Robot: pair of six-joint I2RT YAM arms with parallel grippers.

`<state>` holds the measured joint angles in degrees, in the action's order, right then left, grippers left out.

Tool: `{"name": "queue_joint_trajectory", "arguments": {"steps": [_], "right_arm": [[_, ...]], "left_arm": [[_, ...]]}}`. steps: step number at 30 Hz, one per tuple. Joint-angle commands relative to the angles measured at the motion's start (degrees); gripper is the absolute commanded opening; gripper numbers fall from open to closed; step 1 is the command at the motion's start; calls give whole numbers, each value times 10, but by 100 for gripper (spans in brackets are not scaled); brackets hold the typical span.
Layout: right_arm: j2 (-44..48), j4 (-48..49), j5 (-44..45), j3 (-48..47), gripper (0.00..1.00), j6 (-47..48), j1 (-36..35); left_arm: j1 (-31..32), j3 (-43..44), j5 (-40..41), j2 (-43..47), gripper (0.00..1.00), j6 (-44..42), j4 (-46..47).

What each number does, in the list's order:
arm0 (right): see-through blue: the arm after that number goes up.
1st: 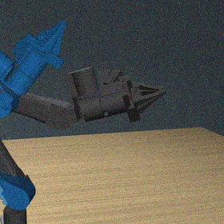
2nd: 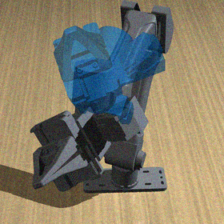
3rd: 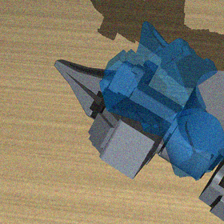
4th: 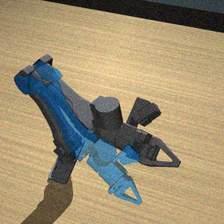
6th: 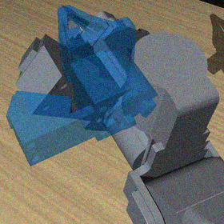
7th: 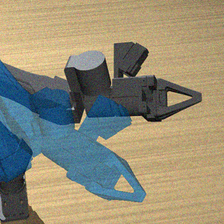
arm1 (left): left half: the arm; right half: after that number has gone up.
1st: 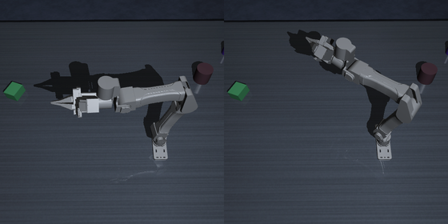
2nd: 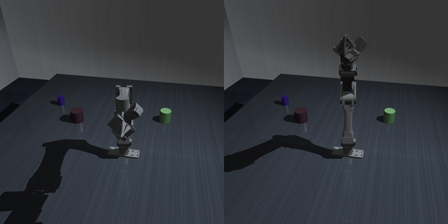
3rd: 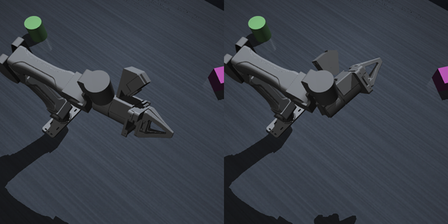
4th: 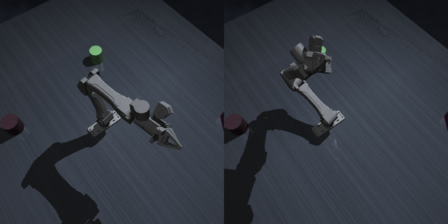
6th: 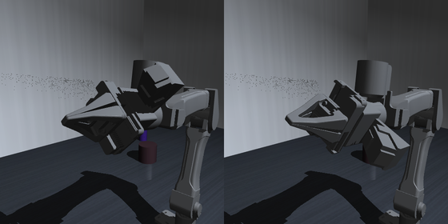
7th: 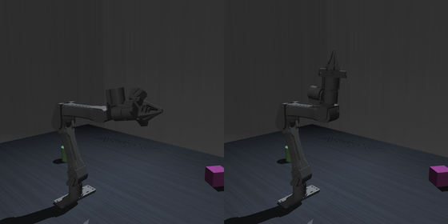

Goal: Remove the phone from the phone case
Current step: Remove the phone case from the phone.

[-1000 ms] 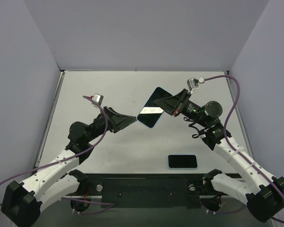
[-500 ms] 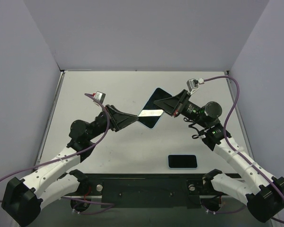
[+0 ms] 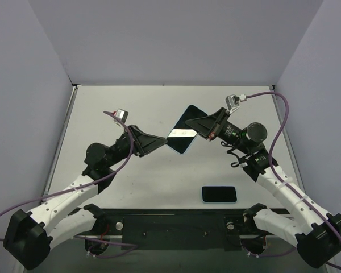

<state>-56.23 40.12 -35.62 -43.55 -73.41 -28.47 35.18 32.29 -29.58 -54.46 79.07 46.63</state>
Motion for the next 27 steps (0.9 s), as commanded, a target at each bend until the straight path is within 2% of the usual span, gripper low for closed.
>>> {"name": "queue_joint_trajectory", "arguments": {"steps": [1,2,5,7,12,15,18,20,23,27], "right_arm": [[17,48,24,-7,0,-13,1],[15,48,24,-6,0,-24,0],[-10,94,6,-4,0,-64,-1],[-20,140,3,-2,0,-105,0],[-34,241,8,-26,0,-214,-2],[-48,303,22,-49,0,-300,-2],[-74,390,38,-65,0,-366,-3],[-80,409,39,-80,0,-390,-5],[-73,392,34,-92,0,-378,-14],[-64,407,36,-96,0,-370,-16]], "left_arm": [[6,33,-20,-6,4,16,117],[8,37,-20,-13,0,31,140],[8,60,-21,-27,0,60,233],[9,75,-16,-37,0,64,260],[7,76,-6,-51,0,17,286],[4,62,0,-70,0,3,346],[2,71,3,-122,0,26,432],[2,96,5,-166,0,56,473],[5,131,-14,-211,0,78,466],[6,120,0,-200,0,55,394]]}}
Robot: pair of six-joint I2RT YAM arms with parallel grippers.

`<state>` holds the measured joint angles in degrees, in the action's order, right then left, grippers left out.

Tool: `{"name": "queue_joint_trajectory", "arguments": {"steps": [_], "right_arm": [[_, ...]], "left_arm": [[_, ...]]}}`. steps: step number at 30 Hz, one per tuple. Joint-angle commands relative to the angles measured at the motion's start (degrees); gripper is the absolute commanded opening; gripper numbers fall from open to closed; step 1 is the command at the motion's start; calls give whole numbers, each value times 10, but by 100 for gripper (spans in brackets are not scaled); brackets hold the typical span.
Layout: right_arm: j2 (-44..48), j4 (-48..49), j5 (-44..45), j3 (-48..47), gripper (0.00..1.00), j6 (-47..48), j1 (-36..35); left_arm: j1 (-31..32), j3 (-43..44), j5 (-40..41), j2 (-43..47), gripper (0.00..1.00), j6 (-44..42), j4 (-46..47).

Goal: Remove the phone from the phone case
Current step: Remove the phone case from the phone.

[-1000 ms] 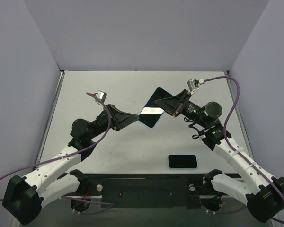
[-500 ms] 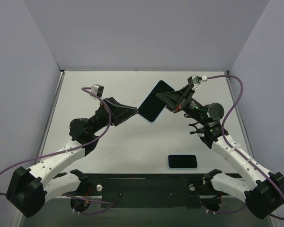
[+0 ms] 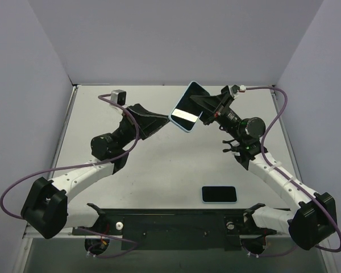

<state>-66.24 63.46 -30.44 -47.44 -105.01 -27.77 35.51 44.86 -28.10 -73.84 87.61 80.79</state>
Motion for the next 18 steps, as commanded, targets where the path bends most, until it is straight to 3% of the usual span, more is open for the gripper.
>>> {"name": "queue_joint_trajectory", "arguments": {"steps": [1,7,8,11,12,14,18], "right_arm": [[34,188,-7,-58,0,-56,-24],[8,240,3,-68,0,-70,-19],[8,237,-8,-69,0,-66,-16],[29,153,-30,-61,0,14,-10],[45,92,-43,-60,0,42,-8],[72,0,-50,-57,0,120,-8],[120,-164,-38,-56,0,264,-12]], "left_arm": [[4,-20,-11,-2,0,-40,19],[8,-52,-24,43,0,-104,-105],[8,-49,-33,55,4,-110,-131],[9,-59,-63,98,40,-146,-174],[9,-71,-63,133,60,-155,-206],[10,-78,-52,189,77,-188,-271],[14,-57,-20,275,80,-230,-416]]}}
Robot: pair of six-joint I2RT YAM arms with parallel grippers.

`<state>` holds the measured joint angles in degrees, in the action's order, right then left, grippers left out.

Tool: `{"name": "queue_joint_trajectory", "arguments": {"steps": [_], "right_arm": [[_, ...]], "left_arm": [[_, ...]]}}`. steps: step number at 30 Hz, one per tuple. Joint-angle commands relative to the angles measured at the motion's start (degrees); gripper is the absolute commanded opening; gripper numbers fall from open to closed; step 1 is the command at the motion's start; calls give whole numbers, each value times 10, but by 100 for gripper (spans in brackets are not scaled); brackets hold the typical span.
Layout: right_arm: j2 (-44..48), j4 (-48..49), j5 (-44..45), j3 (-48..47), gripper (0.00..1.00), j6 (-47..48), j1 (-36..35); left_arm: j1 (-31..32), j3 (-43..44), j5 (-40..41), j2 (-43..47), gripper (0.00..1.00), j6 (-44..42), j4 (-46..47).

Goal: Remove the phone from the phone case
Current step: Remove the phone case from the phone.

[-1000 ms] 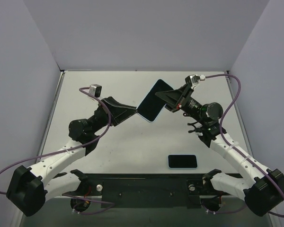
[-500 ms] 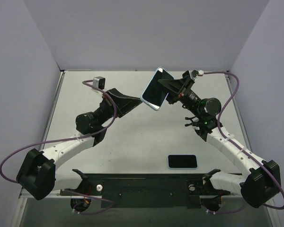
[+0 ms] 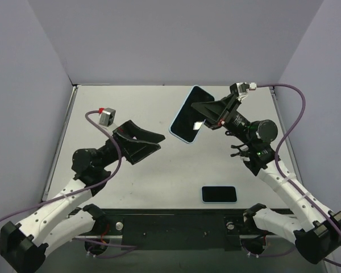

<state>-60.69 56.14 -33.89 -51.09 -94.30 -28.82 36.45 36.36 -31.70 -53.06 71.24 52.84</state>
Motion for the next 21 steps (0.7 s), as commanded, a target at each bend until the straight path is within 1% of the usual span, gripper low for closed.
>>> {"name": "queue_joint_trajectory", "arguments": {"steps": [1,4,7,10,16,18,20,21], "right_arm": [[67,-114,-4,-21,0,179,-5],[66,-109,-8,-23,0,185,-12],[71,-112,-4,-18,0,193,-17],[79,-122,10,-7,0,202,-21],[78,-124,14,-9,0,215,-30],[81,-133,19,-8,0,225,-34],[84,-146,23,-7,0,235,-37],[85,-149,24,-7,0,237,-38]], "left_arm": [[6,34,27,78,80,-66,-148],[7,52,45,74,80,-61,-187],[10,53,65,63,80,-52,-193],[23,37,84,57,79,-49,-165],[52,35,74,32,79,-80,-119],[60,32,81,30,74,-83,-113],[63,24,81,25,62,-78,-93],[63,24,80,23,61,-76,-79]]}}
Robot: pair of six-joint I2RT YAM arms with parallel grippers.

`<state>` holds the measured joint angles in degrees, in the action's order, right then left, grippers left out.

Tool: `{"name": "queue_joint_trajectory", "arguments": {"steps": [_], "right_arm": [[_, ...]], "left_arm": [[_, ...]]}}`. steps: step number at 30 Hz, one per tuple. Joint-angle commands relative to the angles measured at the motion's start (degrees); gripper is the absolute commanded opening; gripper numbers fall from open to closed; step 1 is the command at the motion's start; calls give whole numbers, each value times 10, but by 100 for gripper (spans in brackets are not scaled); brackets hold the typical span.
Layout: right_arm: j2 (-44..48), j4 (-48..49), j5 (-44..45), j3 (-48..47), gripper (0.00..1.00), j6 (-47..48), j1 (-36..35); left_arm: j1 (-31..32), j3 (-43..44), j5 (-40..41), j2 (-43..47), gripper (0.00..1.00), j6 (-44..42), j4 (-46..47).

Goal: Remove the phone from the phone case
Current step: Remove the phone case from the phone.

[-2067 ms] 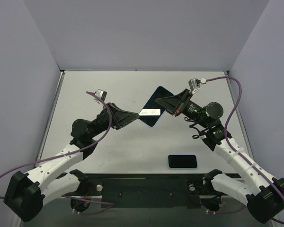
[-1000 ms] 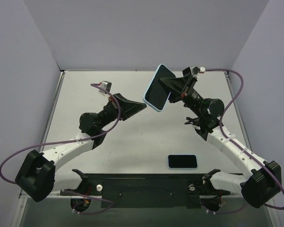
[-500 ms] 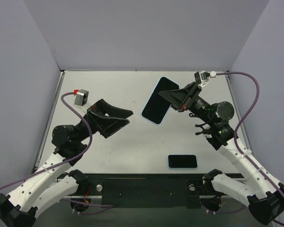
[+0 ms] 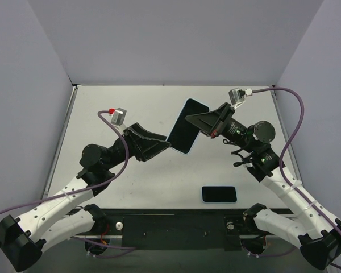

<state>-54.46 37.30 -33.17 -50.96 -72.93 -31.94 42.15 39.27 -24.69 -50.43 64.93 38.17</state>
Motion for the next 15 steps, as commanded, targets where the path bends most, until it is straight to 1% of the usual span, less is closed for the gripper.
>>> {"name": "queue_joint_trajectory", "arguments": {"steps": [1,2,3,4,6,7,8,9,10,11,12,13,14,15], "right_arm": [[23,39,18,-8,0,23,-7],[23,40,18,-8,0,23,-8],[22,39,16,-8,0,23,-8],[22,39,15,-9,0,22,-9],[22,42,14,-8,0,17,-11],[22,42,11,-8,0,14,-11],[22,50,11,-8,0,4,-11],[21,58,8,-6,0,-5,-11],[19,86,6,-5,0,-32,-11],[11,104,2,-5,0,-48,-11],[8,138,0,-7,0,-84,-12],[-1,150,-2,-13,0,-99,-12],[-6,170,-4,-17,0,-130,-15],[-11,178,-5,-24,0,-143,-20]], "left_arm": [[7,-7,4,-7,55,-12,73],[8,-6,-2,-10,53,-13,83],[8,-5,-4,-14,47,-13,88],[8,-5,-7,-15,44,-12,92],[8,-5,-12,-20,34,-9,117],[8,-4,-16,-26,23,-9,135],[9,-3,-28,-28,18,-7,148],[8,-2,-37,-36,8,-5,173],[8,-2,-54,-46,5,3,195],[9,-5,-66,-53,3,9,256],[8,-6,-87,-67,1,20,287],[8,-9,-94,-77,0,28,343],[7,-2,-113,-95,0,37,363],[7,5,-123,-106,0,42,403]]}}
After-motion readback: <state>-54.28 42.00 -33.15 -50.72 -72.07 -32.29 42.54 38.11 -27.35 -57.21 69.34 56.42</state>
